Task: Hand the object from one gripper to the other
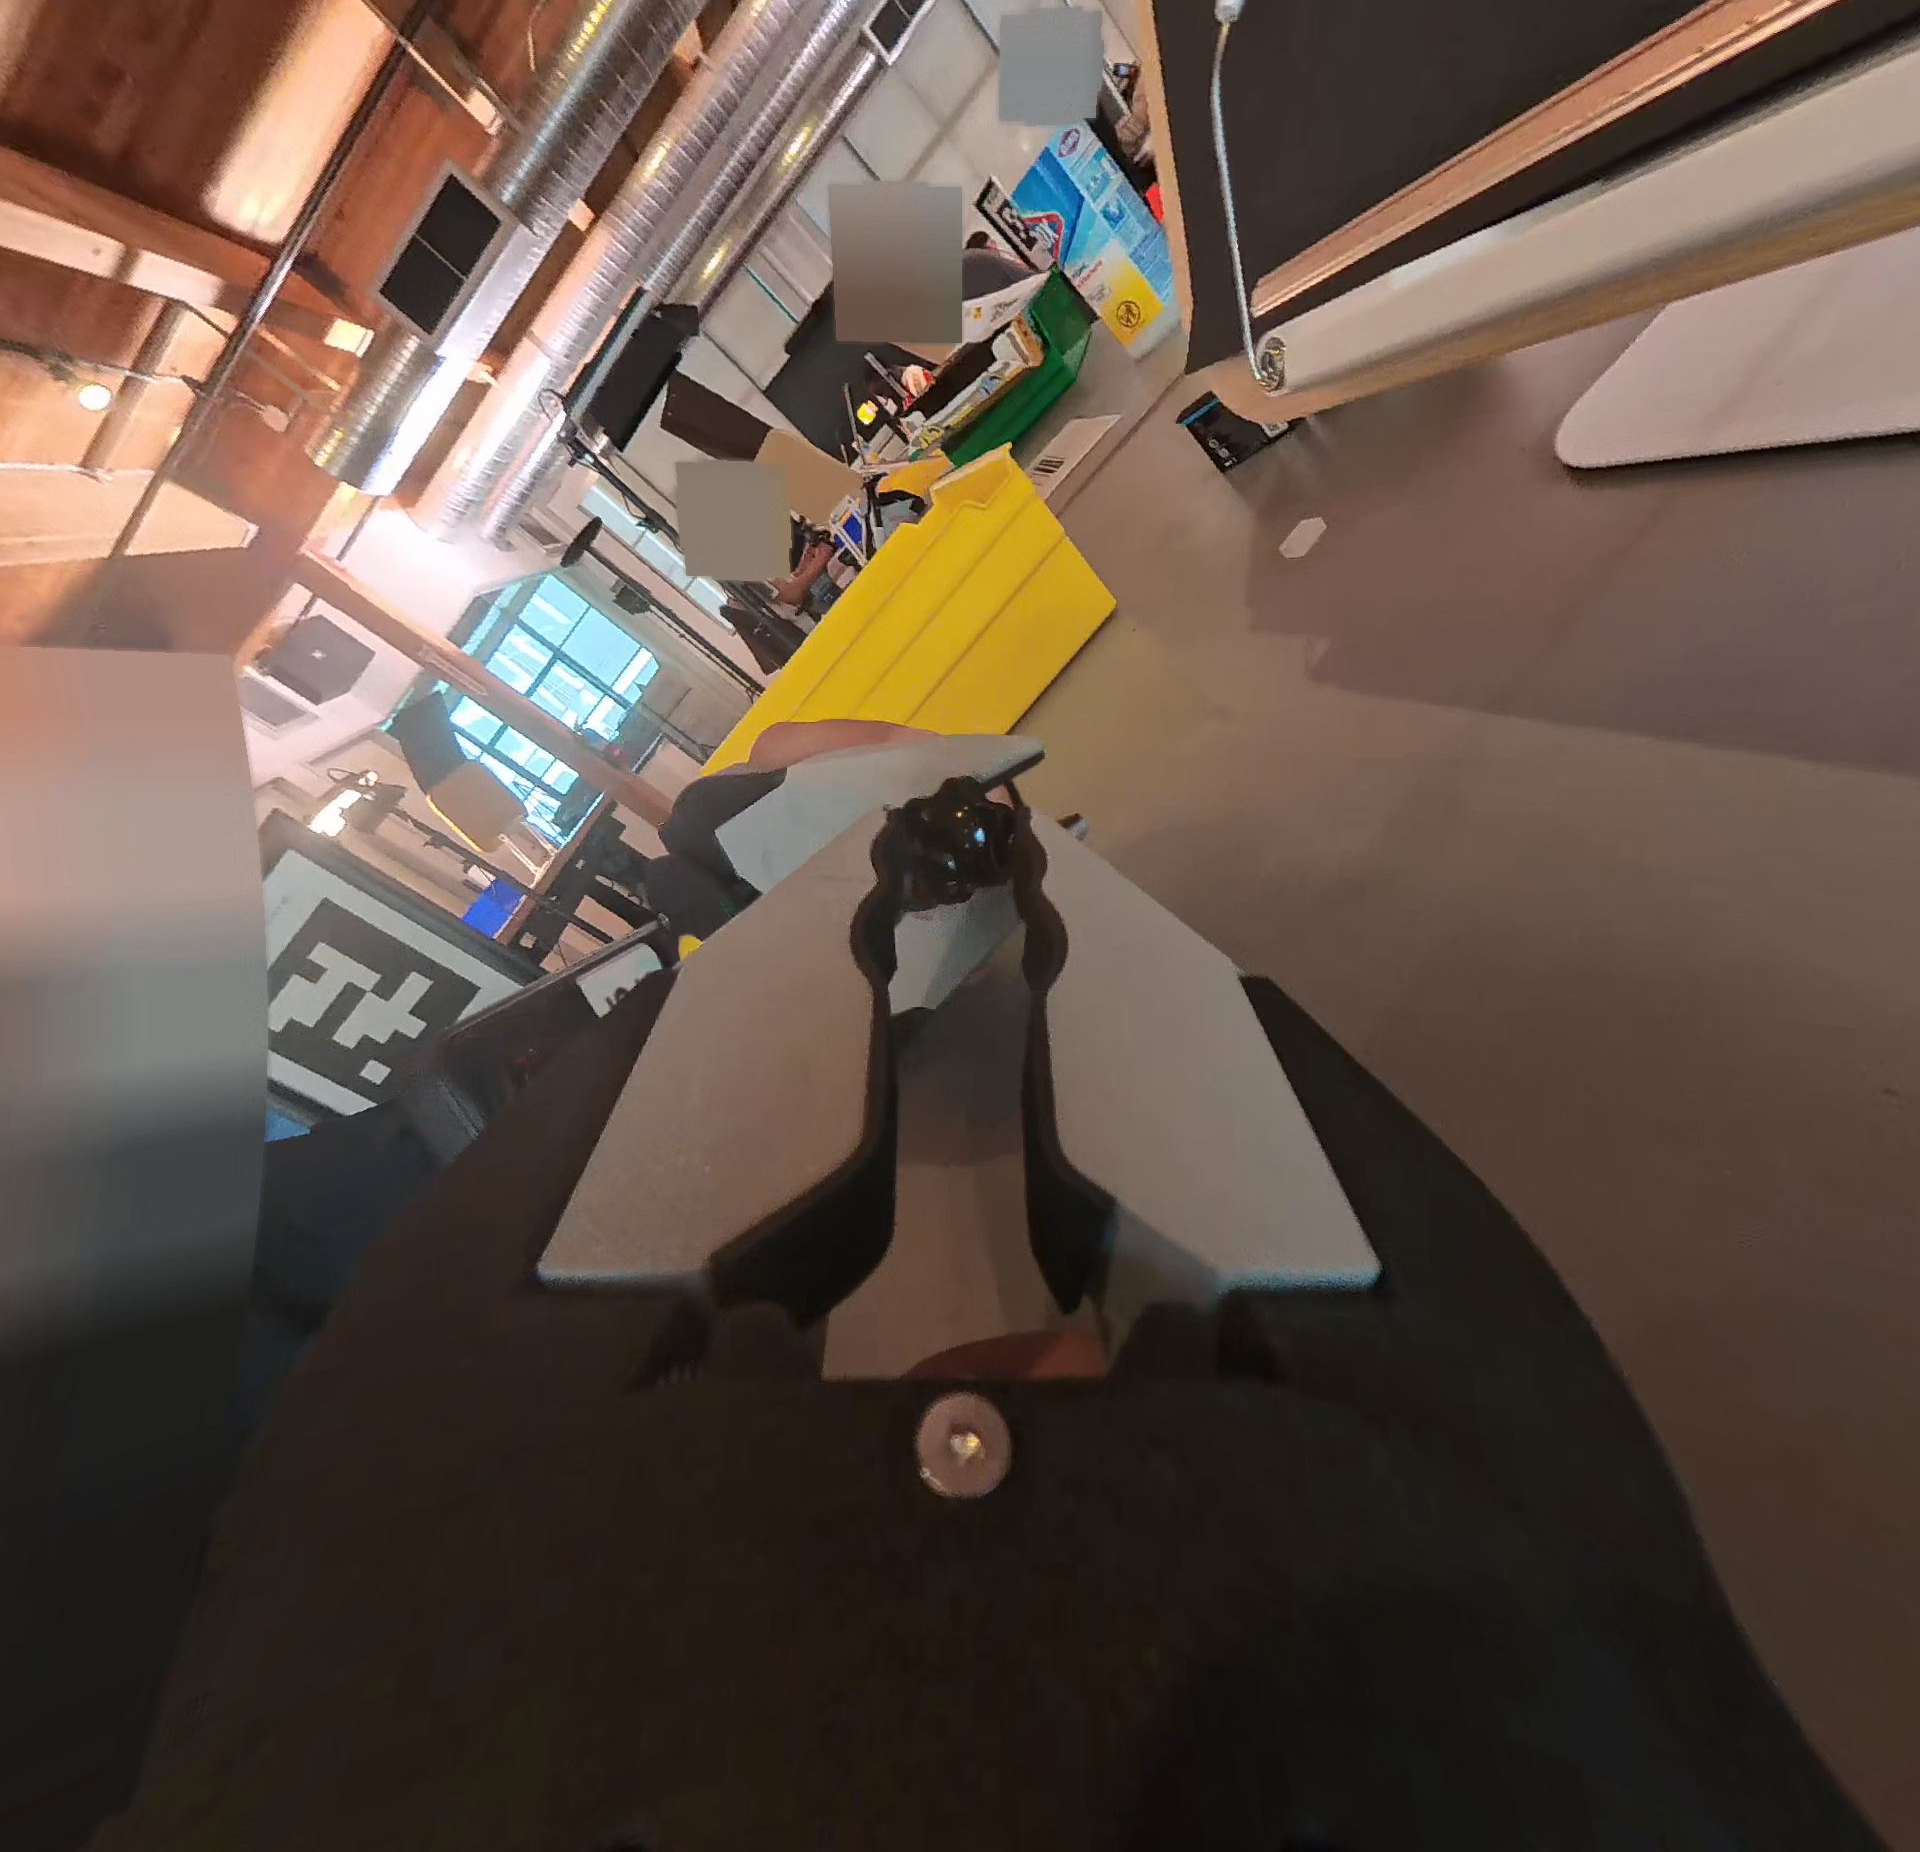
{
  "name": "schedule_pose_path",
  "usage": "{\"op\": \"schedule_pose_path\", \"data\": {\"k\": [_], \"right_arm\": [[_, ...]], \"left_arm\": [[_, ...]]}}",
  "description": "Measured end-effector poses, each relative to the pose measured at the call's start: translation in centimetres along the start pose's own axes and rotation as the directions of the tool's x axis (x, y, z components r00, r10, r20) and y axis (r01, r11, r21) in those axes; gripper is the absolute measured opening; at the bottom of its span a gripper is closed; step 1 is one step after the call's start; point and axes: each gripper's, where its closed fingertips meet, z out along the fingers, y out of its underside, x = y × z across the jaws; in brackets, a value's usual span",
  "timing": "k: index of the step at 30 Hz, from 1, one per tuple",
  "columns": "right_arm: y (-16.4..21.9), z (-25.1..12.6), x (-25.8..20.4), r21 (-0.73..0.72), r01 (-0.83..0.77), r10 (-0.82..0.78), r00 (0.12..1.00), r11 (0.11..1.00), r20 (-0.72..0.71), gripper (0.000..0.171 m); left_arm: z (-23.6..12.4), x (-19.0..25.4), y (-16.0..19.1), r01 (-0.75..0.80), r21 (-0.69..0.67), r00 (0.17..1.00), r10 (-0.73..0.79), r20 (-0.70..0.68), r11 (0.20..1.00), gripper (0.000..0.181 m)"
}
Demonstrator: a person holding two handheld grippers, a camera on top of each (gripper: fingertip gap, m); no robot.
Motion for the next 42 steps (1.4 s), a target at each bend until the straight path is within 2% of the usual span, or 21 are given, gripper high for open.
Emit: {"op": "schedule_pose_path", "data": {"k": [4, 7, 10, 14, 16, 19, 21, 24, 25, 26, 28, 30, 31, 32, 34, 36, 38, 39, 40, 42], "right_arm": [[0.3, 0.1, 0.6, -0.013, 0.043, -0.043, 0.998, 0.999, -0.04, 0.018], [0.2, -0.2, 1.3, -0.056, 0.221, -0.227, 0.964, 0.974, -0.136, 0.019], [0.0, -0.5, 1.2, -0.079, 0.35, -0.358, 0.917, 0.934, -0.176, 0.021], [-0.1, -0.4, -0.1, -0.059, 0.423, -0.427, 0.896, 0.904, -0.122, 0.033], [0.0, -0.2, -0.2, -0.069, 0.495, -0.5, 0.856, 0.866, -0.129, 0.036], [0.5, 0.1, -0.4, -0.091, 0.583, -0.59, 0.793, 0.807, -0.154, 0.037], [0.8, 0.4, -0.6, -0.094, 0.593, -0.6, 0.787, 0.8, -0.143, 0.036], [1.4, 0.6, -0.6, -0.115, 0.566, -0.577, 0.81, 0.816, -0.109, 0.033], [1.6, 0.6, -1.0, -0.112, 0.561, -0.57, 0.818, 0.82, -0.079, 0.021], [1.6, 0.6, -1.2, -0.11, 0.551, -0.559, 0.827, 0.828, -0.063, 0.02], [1.6, 0.6, -1.3, -0.115, 0.552, -0.56, 0.827, 0.826, -0.051, 0.02], [1.3, 0.5, -1.3, -0.113, 0.604, -0.613, 0.786, 0.789, -0.079, 0.02], [0.7, 0.3, -0.9, -0.113, 0.652, -0.661, 0.738, 0.75, -0.136, 0.019], [0.0, 0.0, -0.4, -0.139, 0.716, -0.727, 0.653, 0.684, -0.212, 0.019], [-0.9, -0.8, 0.5, -0.273, 0.848, -0.874, 0.365, 0.454, -0.321, 0.019], [-0.7, -0.9, 0.4, -0.411, 0.898, -0.952, 0.024, 0.154, -0.304, 0.019], [-0.3, -0.6, -0.3, -0.472, 0.877, -0.933, -0.237, -0.086, -0.271, 0.02], [-0.1, -0.5, -0.8, -0.477, 0.864, -0.912, -0.315, -0.16, -0.264, 0.02], [0.2, -0.3, -1.1, -0.472, 0.858, -0.9, -0.354, -0.205, -0.254, 0.02], [1.0, -0.1, -1.0, -0.47, 0.851, -0.909, -0.362, -0.233, -0.206, 0.02]], "left_arm": [[0.2, 0.5, 0.9, 0.058, -0.07, 0.995, -0.064, -0.079, 0.996, 0.004], [0.2, 1.5, 1.3, 0.288, -0.113, 0.932, -0.305, -0.196, 0.951, 0.004], [-0.1, 1.7, 1.5, 0.539, -0.158, 0.777, -0.561, -0.284, 0.827, 0.004], [-0.8, 1.6, 0.9, 0.806, -0.256, 0.409, -0.815, -0.411, 0.533, 0.004], [-1.3, 1.5, 0.5, 0.857, -0.291, 0.265, -0.848, -0.458, 0.425, 0.003], [-1.8, 1.7, -0.1, 0.873, -0.317, 0.175, -0.844, -0.507, 0.371, 0.003], [-2.4, 2.2, -1.2, 0.871, -0.354, 0.091, -0.821, -0.564, 0.34, 0.004], [-3.0, 2.4, -2.4, 0.876, -0.358, 0.039, -0.786, -0.618, 0.325, 0.003], [-2.9, 2.4, -2.4, 0.877, -0.358, 0.036, -0.787, -0.616, 0.32, 0.003], [-3.0, 2.3, -2.5, 0.881, -0.357, 0.023, -0.782, -0.623, 0.31, 0.003], [-3.1, 2.1, -2.6, 0.891, -0.373, -0.032, -0.784, -0.62, 0.259, 0.003], [-3.0, 1.9, -2.6, 0.898, -0.4, -0.108, -0.787, -0.608, 0.186, 0.009], [-2.8, 1.7, -2.2, 0.898, -0.411, -0.131, -0.795, -0.592, 0.158, 0.022], [-2.7, 1.6, -1.7, 0.896, -0.424, -0.151, -0.805, -0.573, 0.134, 0.035], [-2.7, 1.2, -1.1, 0.894, -0.437, -0.185, -0.806, -0.562, 0.1, 0.038], [-2.7, 0.7, -0.6, 0.903, -0.425, -0.202, -0.808, -0.554, 0.066, 0.036], [-2.5, 0.3, -0.3, 0.915, -0.4, -0.189, -0.816, -0.546, 0.055, 0.038], [-2.5, 0.2, -0.4, 0.918, -0.392, -0.179, -0.815, -0.552, 0.064, 0.04], [-2.6, 0.3, -0.6, 0.917, -0.391, -0.17, -0.81, -0.561, 0.079, 0.044], [-2.9, 0.7, -1.1, 0.91, -0.399, -0.157, -0.798, -0.582, 0.111, 0.052]]}}
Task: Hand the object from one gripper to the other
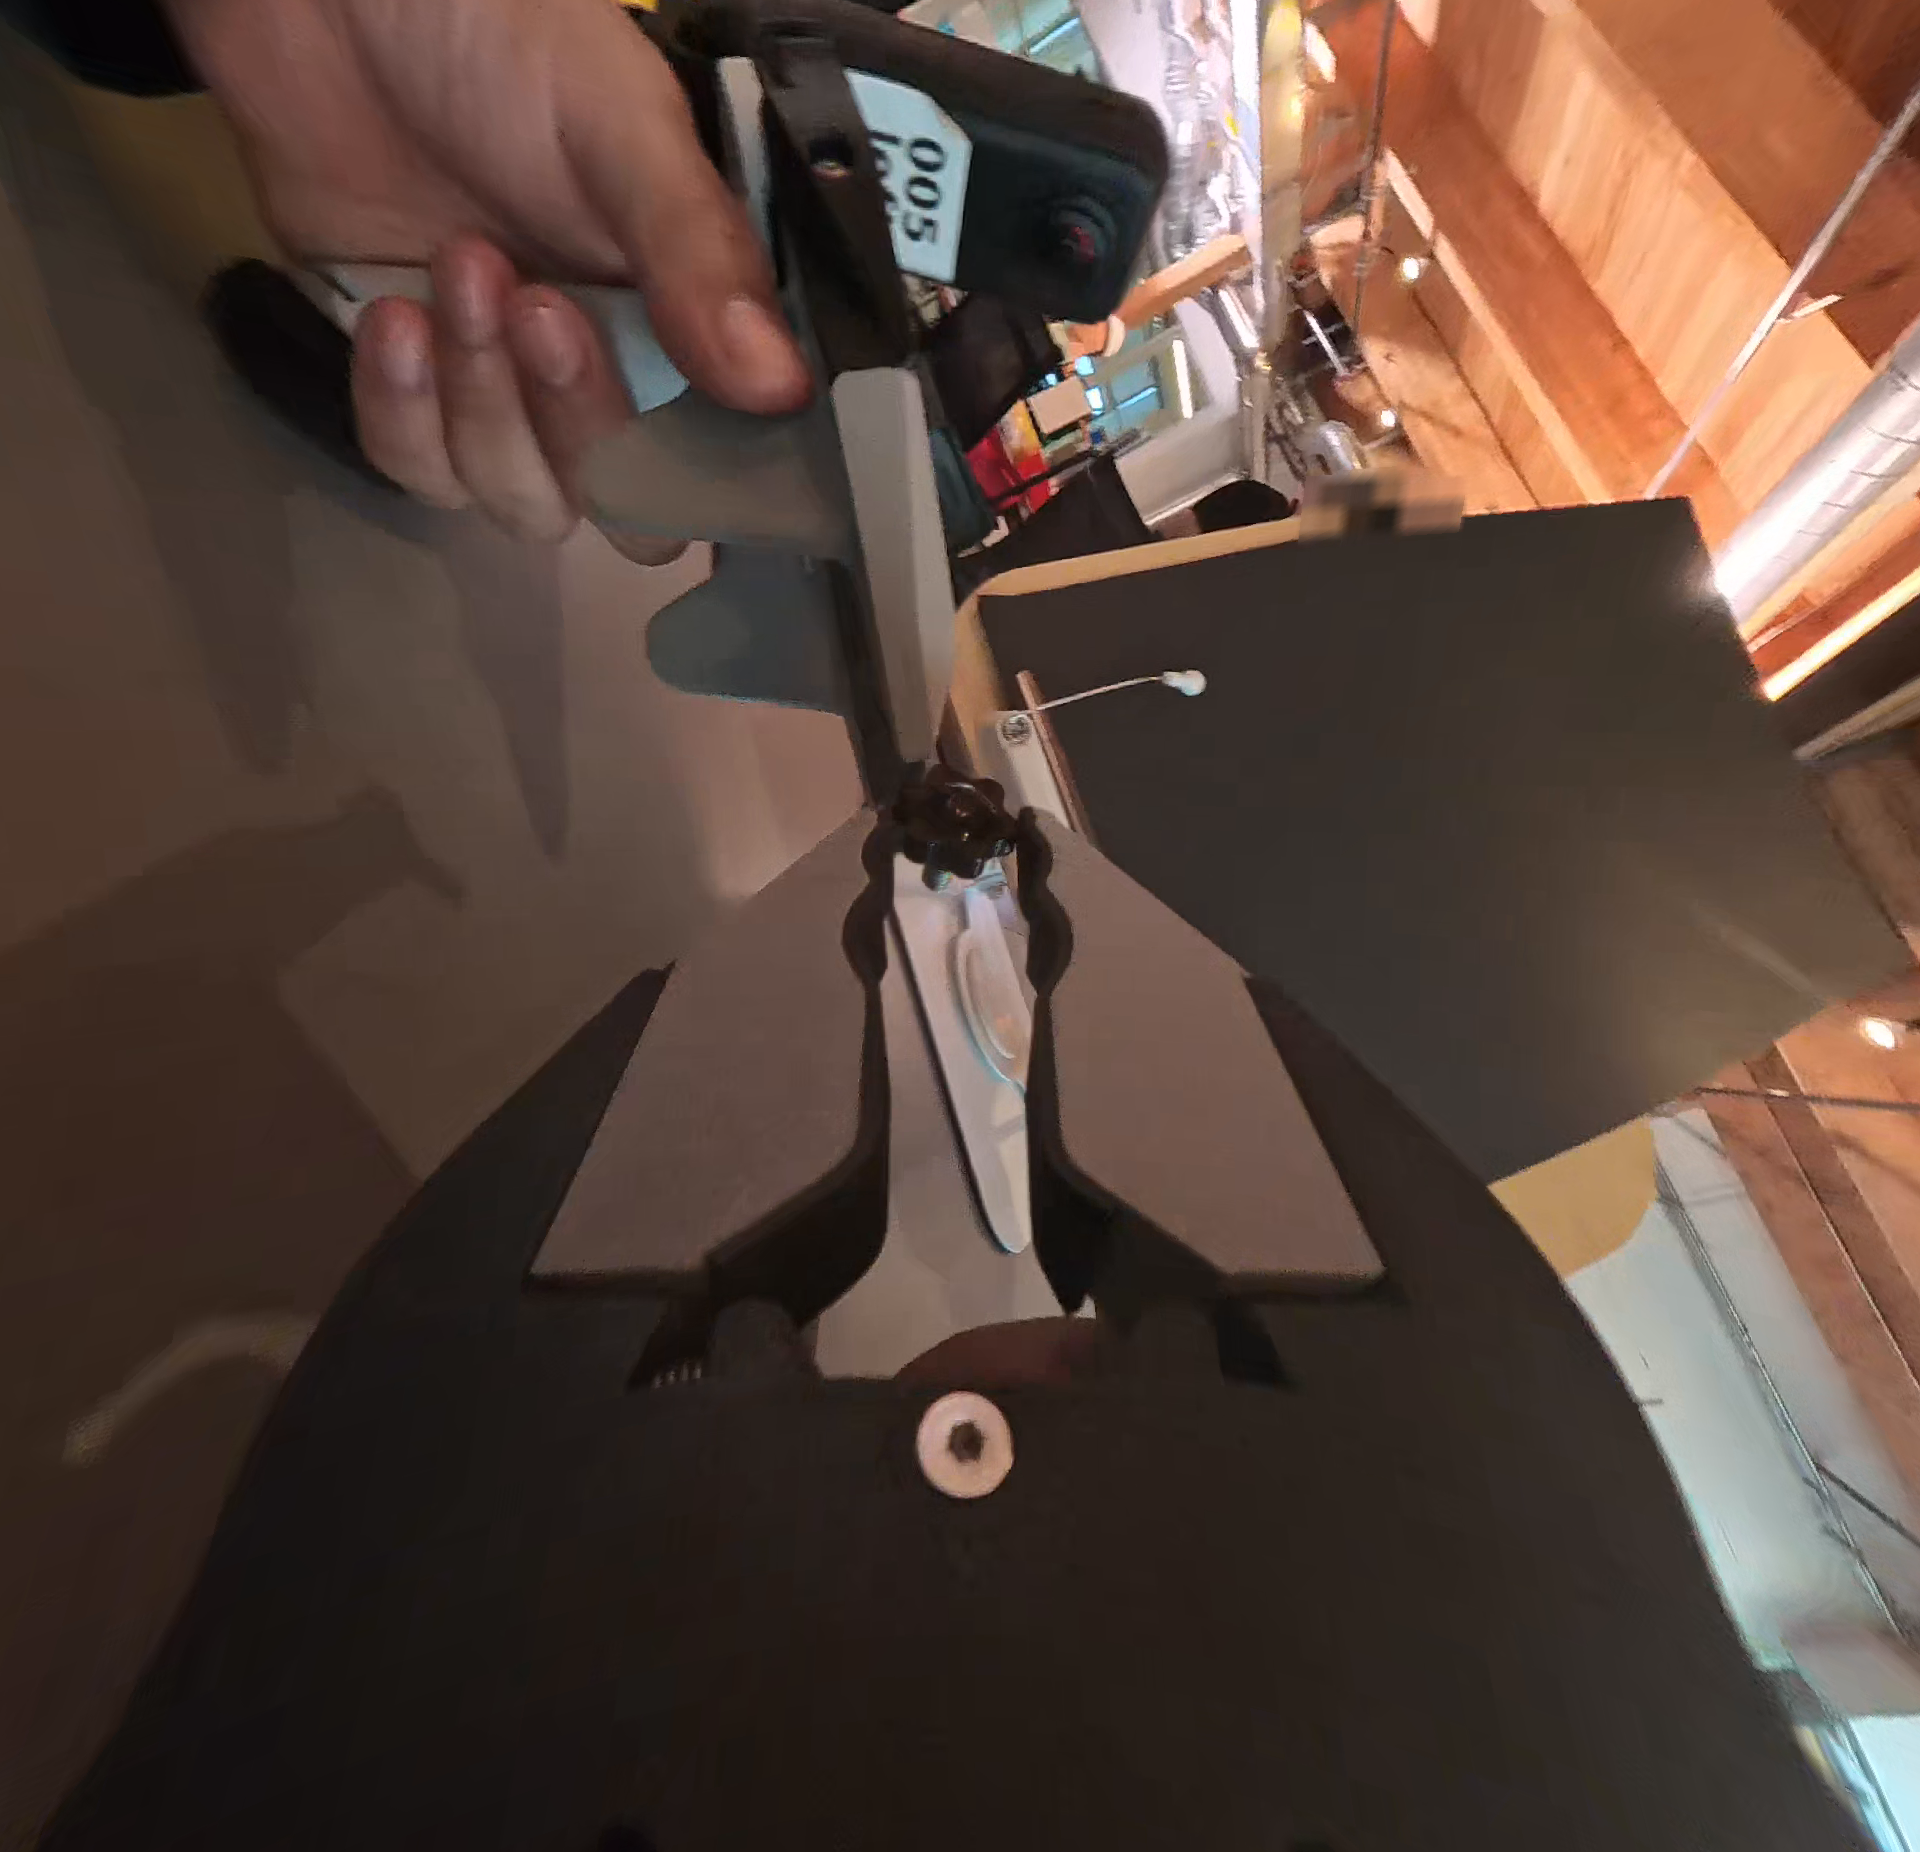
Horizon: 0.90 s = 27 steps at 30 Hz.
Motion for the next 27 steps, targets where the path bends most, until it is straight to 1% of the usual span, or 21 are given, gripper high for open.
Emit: {"op": "schedule_pose_path", "data": {"k": [2, 4, 6, 8, 11, 13, 14, 15, 16, 17, 18, 19, 20, 21, 23, 25, 27], "right_arm": [[-0.5, -0.1, -0.5, 0.02, 0.014, -0.015, 1.0, 1.0, 0.021, 0.02], [-0.9, 0.0, -1.0, 0.03, 0.036, -0.037, 0.999, 0.999, 0.031, 0.02], [-1.4, 0.0, -1.4, 0.047, 0.033, -0.035, 0.998, 0.998, 0.048, 0.02], [-1.6, -0.1, -1.3, 0.06, 0.015, -0.018, 0.999, 0.998, 0.034, 0.02], [-1.4, -0.1, -1.7, 0.06, -0.036, 0.034, 0.998, 0.998, 0.047, 0.022], [-1.1, -0.1, -2.0, 0.036, -0.161, 0.156, 0.982, 0.986, 0.108, 0.028], [-0.9, -0.1, -2.1, 0.019, -0.246, 0.241, 0.96, 0.969, 0.144, 0.03], [-0.8, -0.1, -1.9, 0.001, -0.341, 0.336, 0.926, 0.94, 0.174, 0.033], [-0.7, -0.1, -1.7, -0.018, -0.444, 0.438, 0.876, 0.896, 0.203, 0.04], [-0.4, 0.0, -1.3, -0.042, -0.547, 0.541, 0.81, 0.836, 0.227, 0.047], [-0.1, 0.0, -1.1, -0.072, -0.638, 0.633, 0.733, 0.767, 0.249, 0.056], [0.2, 0.1, -0.8, -0.096, -0.713, 0.708, 0.654, 0.695, 0.266, 0.064], [0.3, 0.2, -0.4, -0.105, -0.775, 0.766, 0.578, 0.624, 0.282, 0.066], [0.2, 0.1, -0.1, -0.104, -0.827, 0.811, 0.504, 0.552, 0.298, 0.063], [0.1, 0.1, 0.0, -0.119, -0.892, 0.863, 0.378, 0.437, 0.334, 0.048], [-0.5, 0.0, -0.2, -0.13, -0.919, 0.873, 0.298, 0.371, 0.387, 0.036], [-0.8, 0.1, -0.8, -0.161, -0.926, 0.877, 0.252, 0.342, 0.409, 0.037]], "left_arm": [[0.3, 0.7, 0.2, -0.008, -0.005, 0.999, 0.007, -0.033, 1.0, 0.055], [0.5, 1.2, 0.4, 0.005, -0.014, 0.998, -0.006, -0.065, 1.0, 0.052], [0.7, 1.8, 0.6, -0.01, -0.027, 0.995, 0.008, -0.096, 1.0, 0.023], [0.6, 1.9, 0.6, -0.057, -0.023, 0.995, 0.055, -0.084, 0.998, 0.023], [0.6, 1.1, 0.7, -0.179, -0.058, 0.984, 0.179, 0.001, 0.982, 0.023], [0.4, -0.1, 0.4, -0.283, -0.079, 0.951, 0.291, 0.105, 0.956, 0.023], [0.1, -0.8, -0.1, -0.349, -0.084, 0.917, 0.359, 0.173, 0.933, 0.023], [-0.4, -1.8, -0.7, -0.416, -0.097, 0.866, 0.427, 0.261, 0.904, 0.023], [-1.1, -3.0, -1.3, -0.496, -0.143, 0.78, 0.512, 0.361, 0.857, 0.023], [-1.8, -3.9, -1.8, -0.581, -0.214, 0.661, 0.609, 0.439, 0.785, 0.023], [-2.4, -4.4, -2.1, -0.652, -0.294, 0.531, 0.698, 0.479, 0.698, 0.023], [-2.7, -4.5, -2.4, -0.705, -0.37, 0.404, 0.772, 0.492, 0.605, 0.022], [-2.7, -4.4, -2.4, -0.741, -0.43, 0.298, 0.827, 0.477, 0.515, 0.023], [-2.4, -4.0, -2.3, -0.767, -0.467, 0.225, 0.865, 0.448, 0.441, 0.023], [-1.3, -2.5, -1.8, -0.82, -0.469, 0.14, 0.91, 0.39, 0.327, 0.023], [-0.4, -1.3, -1.6, -0.852, -0.47, 0.052, 0.932, 0.359, 0.229, 0.023], [0.3, -0.6, -1.4, -0.86, -0.484, -0.013, 0.943, 0.332, 0.158, 0.023]]}}
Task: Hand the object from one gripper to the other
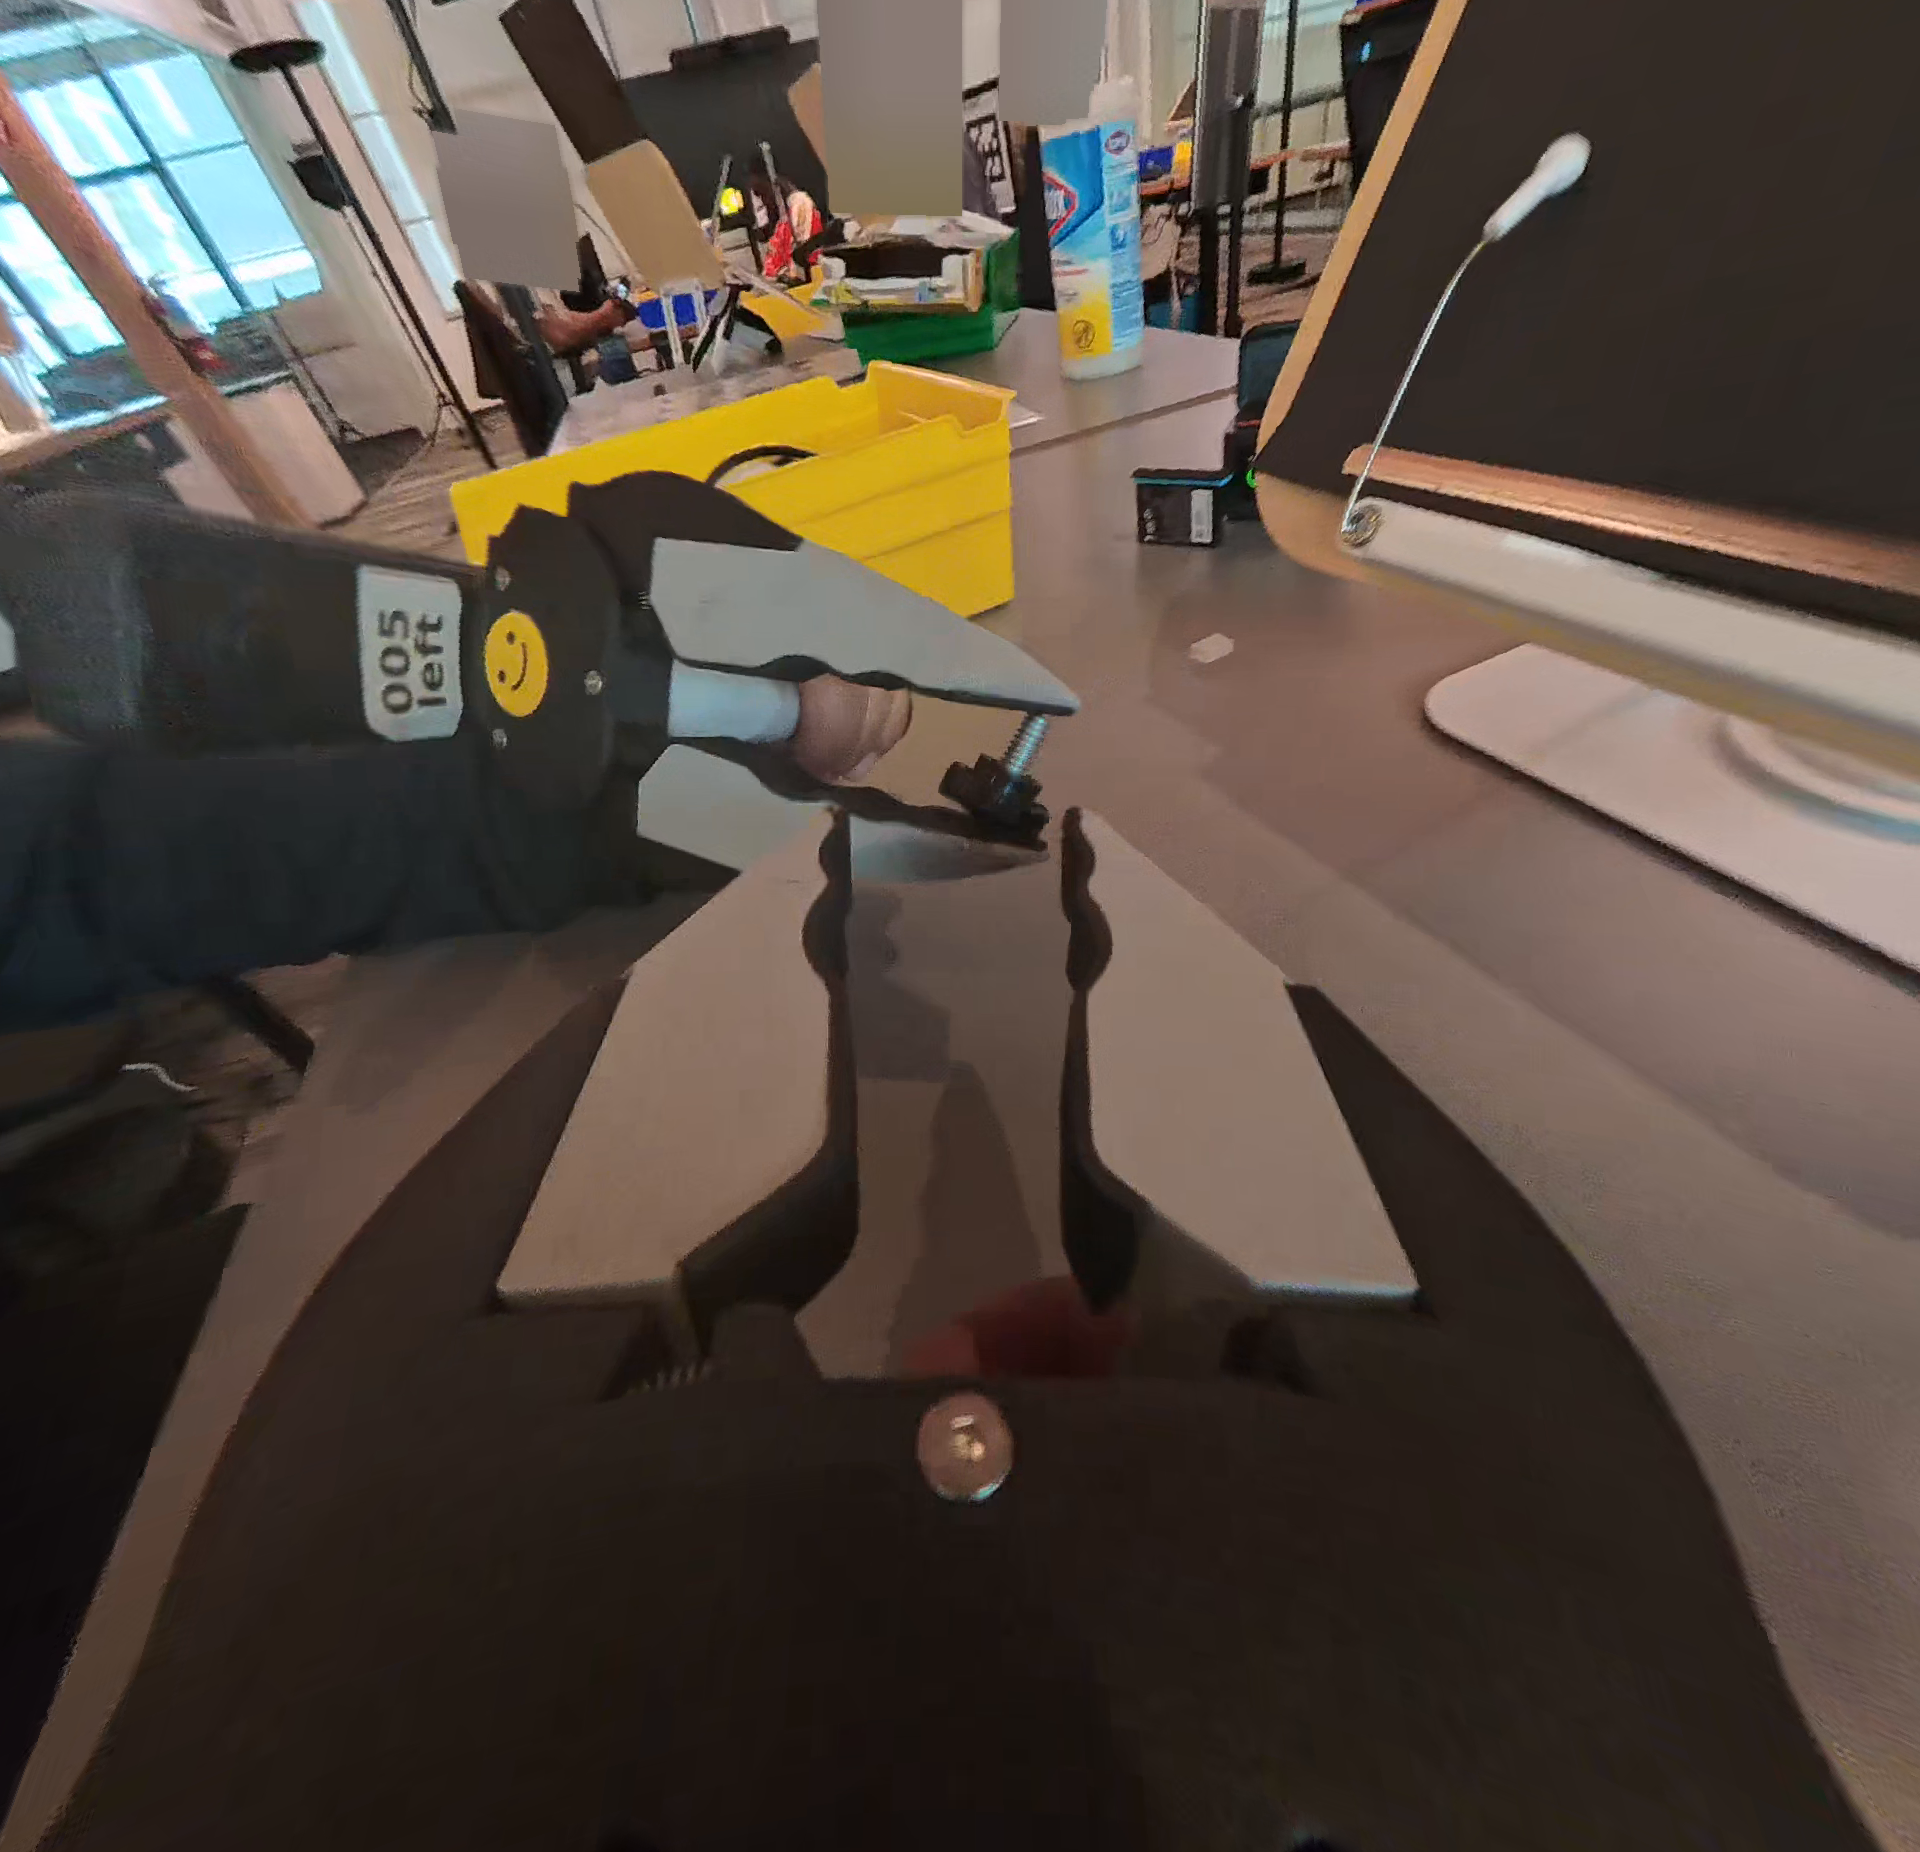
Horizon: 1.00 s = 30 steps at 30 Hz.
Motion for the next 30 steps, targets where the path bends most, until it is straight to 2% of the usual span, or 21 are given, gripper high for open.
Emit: {"op": "schedule_pose_path", "data": {"k": [2, 6, 14, 16, 20, 23, 26, 30], "right_arm": [[0.2, 0.3, -0.2, -0.005, -0.012, 0.012, 1.0, 1.0, 0.008, 0.037], [-0.2, 0.1, 0.1, 0.028, -0.045, 0.045, 0.999, 0.999, 0.013, 0.014], [0.2, 0.2, 0.9, -0.016, -0.018, 0.018, 0.999, 1.0, -0.034, 0.009], [0.5, 0.2, 1.4, -0.036, 0.012, -0.015, 0.997, 0.999, -0.078, 0.001], [1.2, 0.3, 1.8, -0.061, 0.016, -0.022, 0.995, 0.998, -0.094, 0.002], [0.8, 0.3, 1.7, -0.024, -0.024, 0.022, 0.997, 0.999, -0.068, 0.004], [0.2, -0.3, 2.0, 0.001, -0.029, 0.029, 0.997, 1.0, -0.077, 0.016], [-0.7, -0.9, 2.2, 0.05, -0.054, 0.057, 0.996, 0.997, -0.062, 0.014]], "left_arm": [[0.1, 0.5, -0.6, -0.051, 0.012, 0.999, 0.051, -0.002, 0.999, 0.022], [0.2, 1.4, -1.4, -0.048, 0.04, 0.998, 0.05, -0.031, 0.998, 0.023], [0.6, 1.7, -0.9, -0.04, 0.025, 0.999, 0.04, -0.014, 0.999, 0.023], [0.7, 2.0, -0.7, -0.015, 0.027, 1.0, 0.015, -0.026, 1.0, 0.024], [0.8, 2.5, -0.1, 0.092, -0.006, 0.989, -0.092, -0.115, 0.996, 0.023], [0.7, 2.0, -0.4, 0.058, 0.004, 0.995, -0.057, -0.082, 0.998, 0.023], [0.6, 2.0, -0.6, 0.044, 0.023, 0.996, -0.042, -0.082, 0.999, 0.023], [0.3, 1.3, -0.7, 0.086, 0.052, 0.994, -0.082, -0.068, 0.995, 0.023]]}}
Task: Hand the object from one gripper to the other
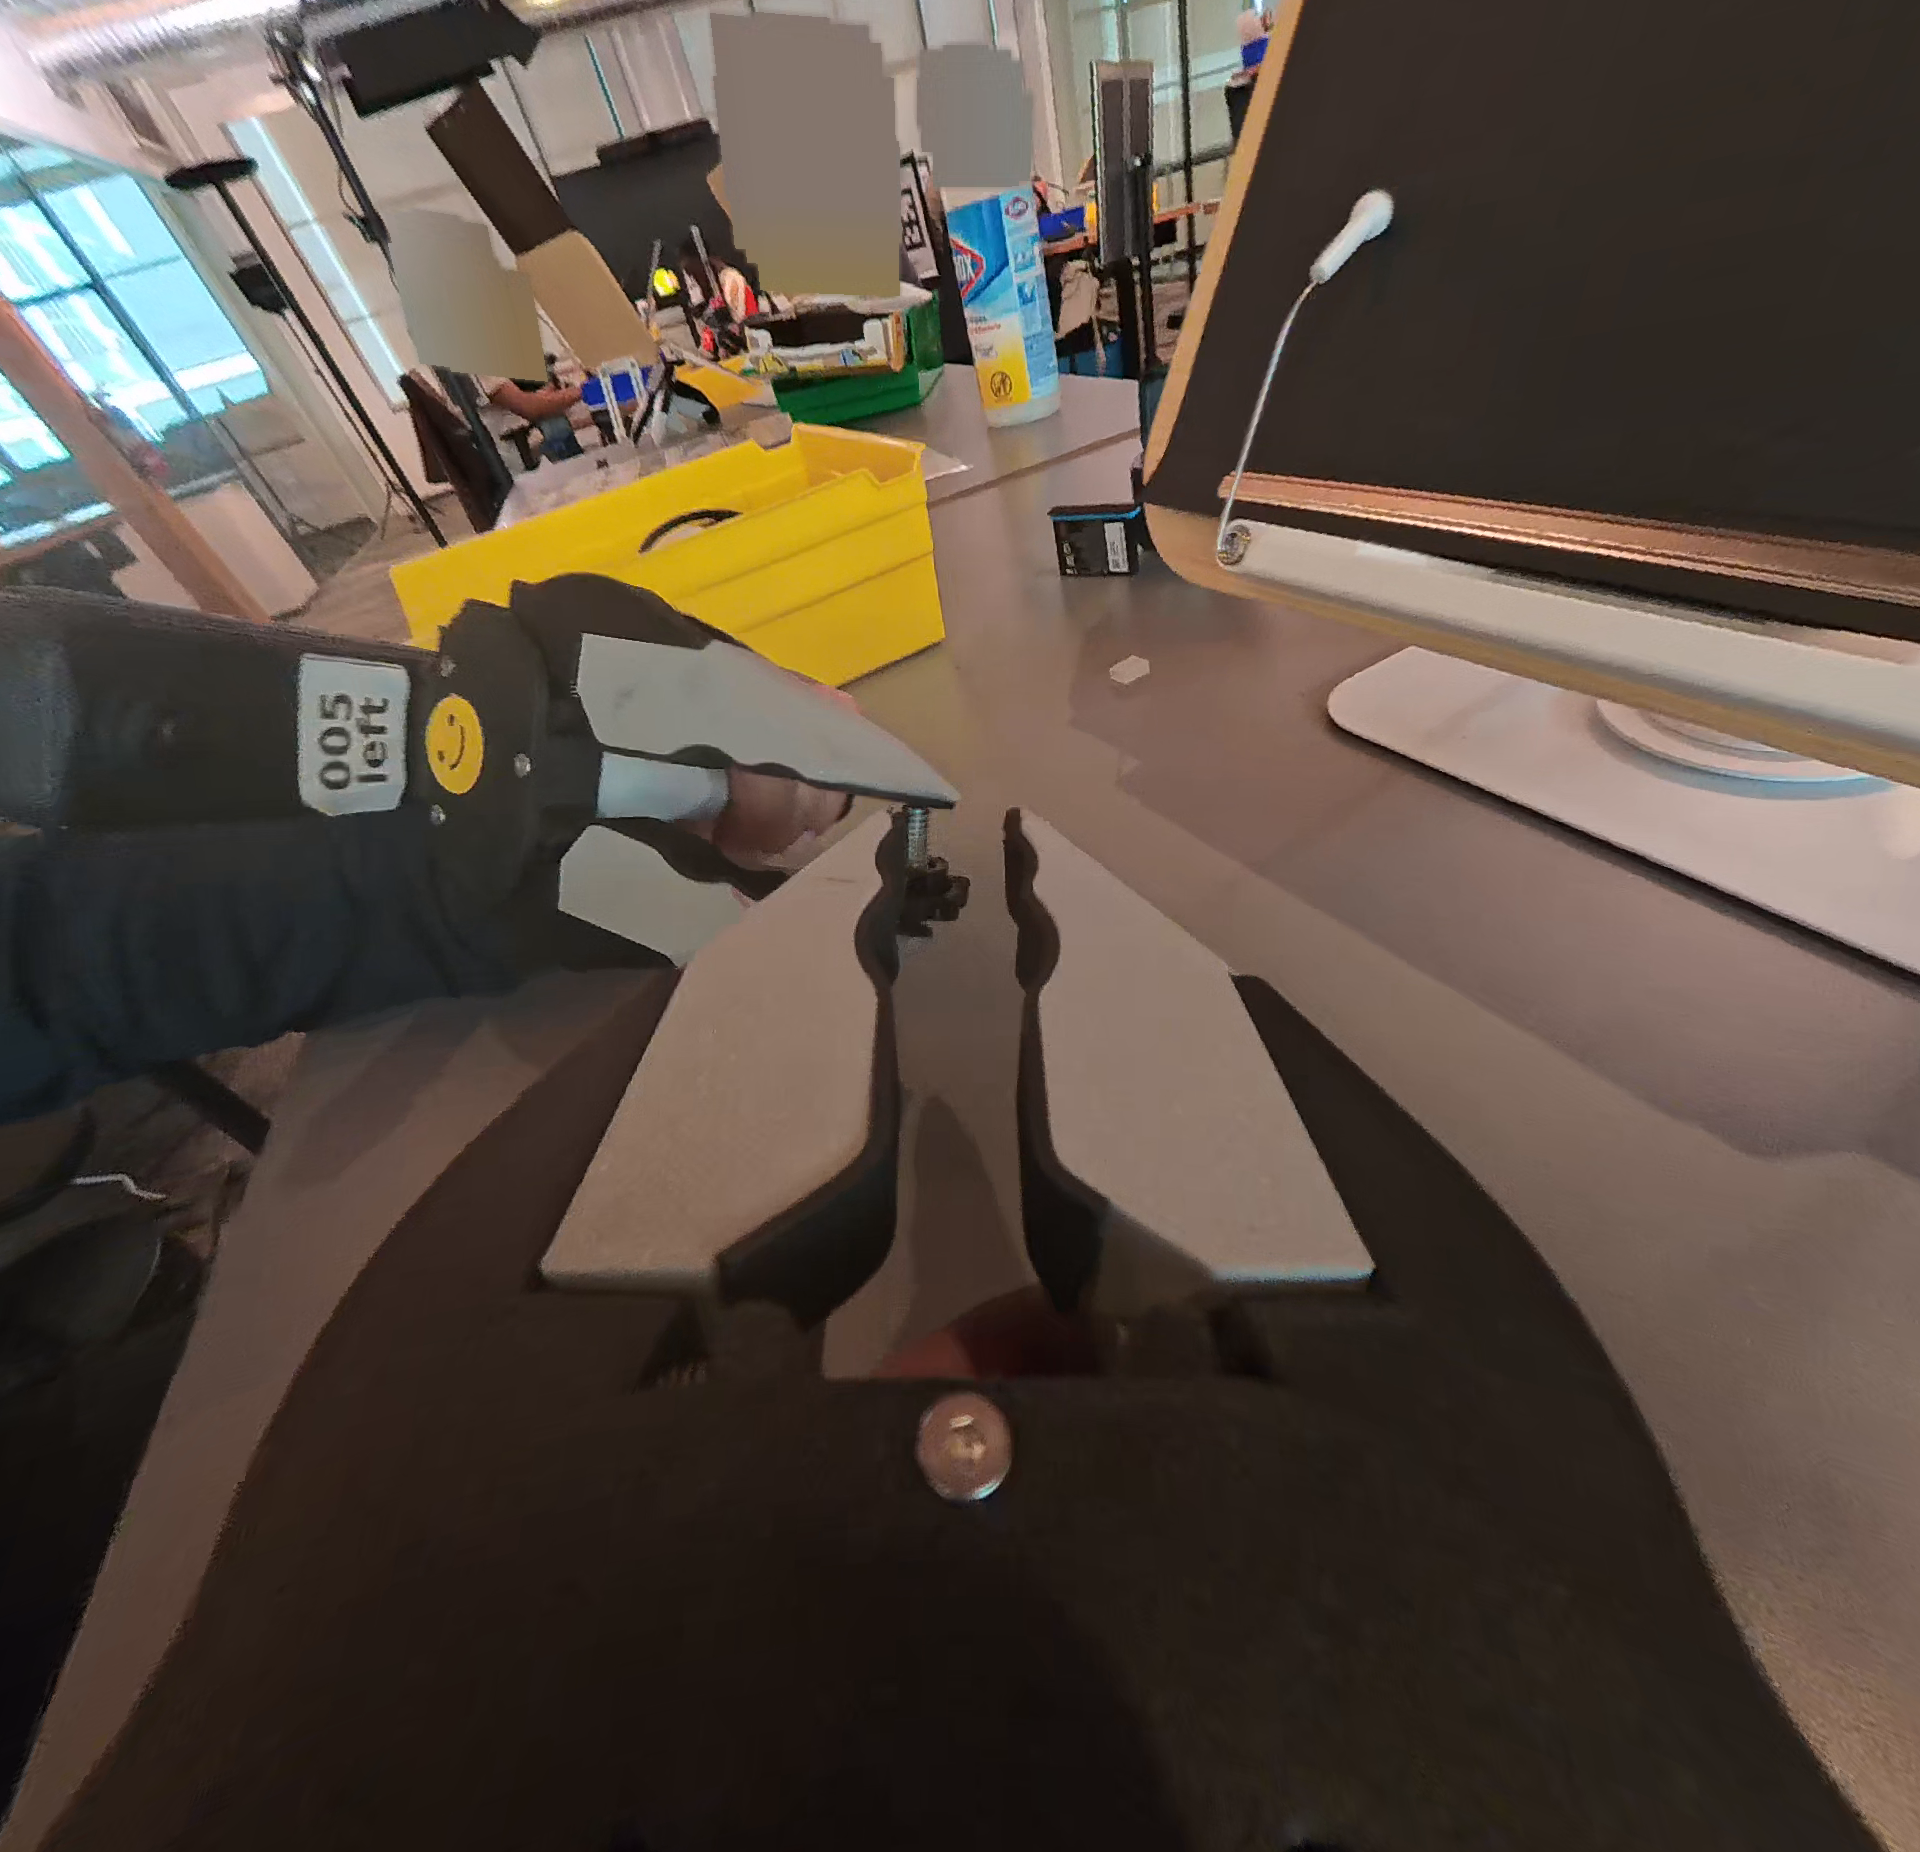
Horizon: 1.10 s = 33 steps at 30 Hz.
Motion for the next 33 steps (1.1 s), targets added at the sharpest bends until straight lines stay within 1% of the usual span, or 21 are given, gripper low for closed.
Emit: {"op": "schedule_pose_path", "data": {"k": [5, 9, 11, 13, 15, 16, 17, 19, 23, 25, 27, 29, 30, 31, 32, 33], "right_arm": [[-0.3, 0.0, -0.6, 0.023, -0.038, 0.037, 0.998, 0.999, 0.053, 0.015], [0.0, -0.1, -0.6, -0.005, -0.015, 0.015, 0.999, 1.0, 0.05, 0.016], [-0.1, -0.2, -0.8, -0.002, -0.032, 0.032, 0.997, 0.999, 0.075, 0.016], [0.3, 0.0, -1.4, -0.021, -0.058, 0.061, 0.991, 0.998, 0.116, 0.02], [1.1, 0.5, -1.6, -0.061, -0.057, 0.064, 0.991, 0.996, 0.121, 0.026], [1.4, 0.7, -1.6, -0.074, -0.046, 0.054, 0.992, 0.996, 0.113, 0.026], [1.8, 0.8, -1.6, -0.09, -0.026, 0.035, 0.994, 0.996, 0.103, 0.021], [2.0, 0.9, -1.6, -0.104, -0.001, 0.011, 0.995, 0.995, 0.095, 0.021], [1.7, 0.7, -2.0, -0.087, -0.072, 0.084, 0.986, 0.994, 0.145, 0.02], [1.9, 0.8, -2.0, -0.096, -0.075, 0.089, 0.983, 0.993, 0.162, 0.02], [1.9, 1.0, -1.7, -0.092, -0.032, 0.044, 0.991, 0.995, 0.127, 0.02], [2.3, 1.2, -0.9, -0.112, 0.053, -0.048, 0.998, 0.992, 0.049, 0.02], [2.6, 1.3, -0.3, -0.139, 0.13, -0.132, 0.991, 0.982, -0.006, 0.02], [3.2, 1.4, 0.5, -0.192, 0.228, -0.246, 0.966, 0.954, -0.073, 0.02], [3.6, 1.4, 1.0, -0.243, 0.319, -0.355, 0.928, 0.916, -0.118, 0.02], [3.7, 1.4, 1.2, -0.265, 0.374, -0.42, 0.896, 0.889, -0.146, 0.02]], "left_arm": [[-0.2, -0.2, -0.3, 0.01, 0.021, 1.0, -0.011, 0.007, 1.0, 0.023], [-0.2, -0.3, -0.3, -0.018, 0.018, 1.0, 0.018, 0.022, 1.0, 0.023], [-0.2, -0.3, -0.2, -0.024, 0.014, 1.0, 0.023, 0.02, 1.0, 0.023], [-0.2, -0.1, -0.3, -0.031, 0.018, 0.999, 0.031, 0.017, 0.999, 0.023], [-0.2, 0.1, -0.5, -0.041, 0.015, 0.999, 0.041, 0.006, 0.999, 0.023], [-0.2, 0.3, -0.5, -0.049, 0.015, 0.999, 0.049, 0.002, 0.999, 0.023], [-0.3, 0.5, -0.7, -0.058, 0.023, 0.998, 0.058, -0.001, 0.998, 0.023], [-0.3, 0.6, -0.7, -0.073, 0.013, 0.997, 0.073, -0.004, 0.997, 0.023], [-0.3, 0.3, -1.4, -0.092, 0.043, 0.995, 0.091, 0.027, 0.995, 0.023], [-0.3, 0.4, -1.2, -0.086, 0.036, 0.996, 0.085, 0.022, 0.996, 0.023], [-0.2, 0.3, -0.8, -0.083, 0.023, 0.996, 0.082, 0.036, 0.996, 0.024], [0.0, 0.7, -0.4, -0.047, 0.004, 0.999, 0.046, 0.024, 0.999, 0.027], [0.1, 1.1, 0.0, -0.011, -0.015, 1.0, 0.011, -0.008, 1.0, 0.03], [0.2, 1.7, 0.4, 0.026, -0.033, 0.998, -0.028, -0.052, 0.999, 0.033], [0.3, 2.1, 0.5, 0.055, -0.037, 0.995, -0.058, -0.082, 0.998, 0.035], [0.3, 2.2, 0.6, 0.064, -0.036, 0.994, -0.067, -0.086, 0.997, 0.037]]}}
